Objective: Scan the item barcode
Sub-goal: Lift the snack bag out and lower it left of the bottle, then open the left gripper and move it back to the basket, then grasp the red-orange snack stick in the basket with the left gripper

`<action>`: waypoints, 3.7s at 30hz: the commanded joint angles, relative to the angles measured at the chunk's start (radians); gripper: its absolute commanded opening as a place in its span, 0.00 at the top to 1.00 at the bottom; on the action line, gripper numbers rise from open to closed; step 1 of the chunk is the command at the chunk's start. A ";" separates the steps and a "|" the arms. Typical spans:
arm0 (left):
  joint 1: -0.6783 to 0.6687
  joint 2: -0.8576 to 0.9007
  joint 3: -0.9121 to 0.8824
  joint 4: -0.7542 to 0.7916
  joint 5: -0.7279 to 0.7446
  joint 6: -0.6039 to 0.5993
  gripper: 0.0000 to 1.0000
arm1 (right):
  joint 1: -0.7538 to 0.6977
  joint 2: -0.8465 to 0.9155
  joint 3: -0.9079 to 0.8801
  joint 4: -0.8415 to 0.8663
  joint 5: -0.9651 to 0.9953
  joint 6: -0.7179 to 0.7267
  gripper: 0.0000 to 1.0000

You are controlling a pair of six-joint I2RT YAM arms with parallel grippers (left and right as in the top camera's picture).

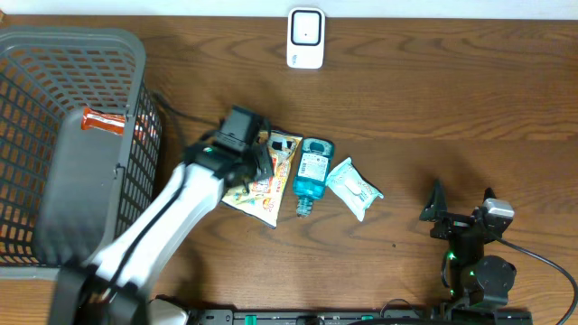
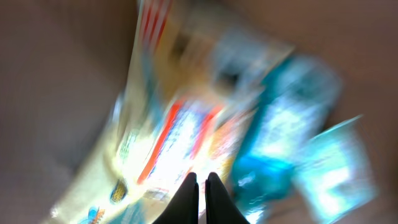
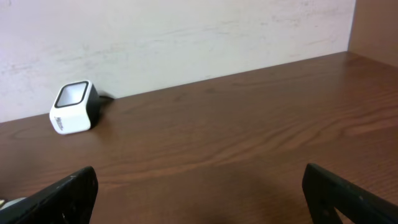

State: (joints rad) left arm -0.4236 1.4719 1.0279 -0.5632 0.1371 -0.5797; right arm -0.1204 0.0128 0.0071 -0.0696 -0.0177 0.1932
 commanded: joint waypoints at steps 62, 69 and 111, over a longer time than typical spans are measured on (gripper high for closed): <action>0.977 0.007 0.510 -0.295 0.244 0.095 0.02 | -0.005 -0.003 -0.002 -0.003 0.008 -0.011 0.01; 0.977 0.192 0.508 -0.357 0.248 0.095 0.02 | -0.005 -0.003 -0.002 -0.003 0.008 -0.011 0.01; 0.900 0.632 0.507 -0.220 0.236 0.099 0.93 | -0.005 -0.003 -0.002 -0.003 0.008 -0.011 0.01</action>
State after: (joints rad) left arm 0.4759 2.0686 1.5547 -0.7612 0.4023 -0.4839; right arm -0.1204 0.0128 0.0071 -0.0696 -0.0177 0.1928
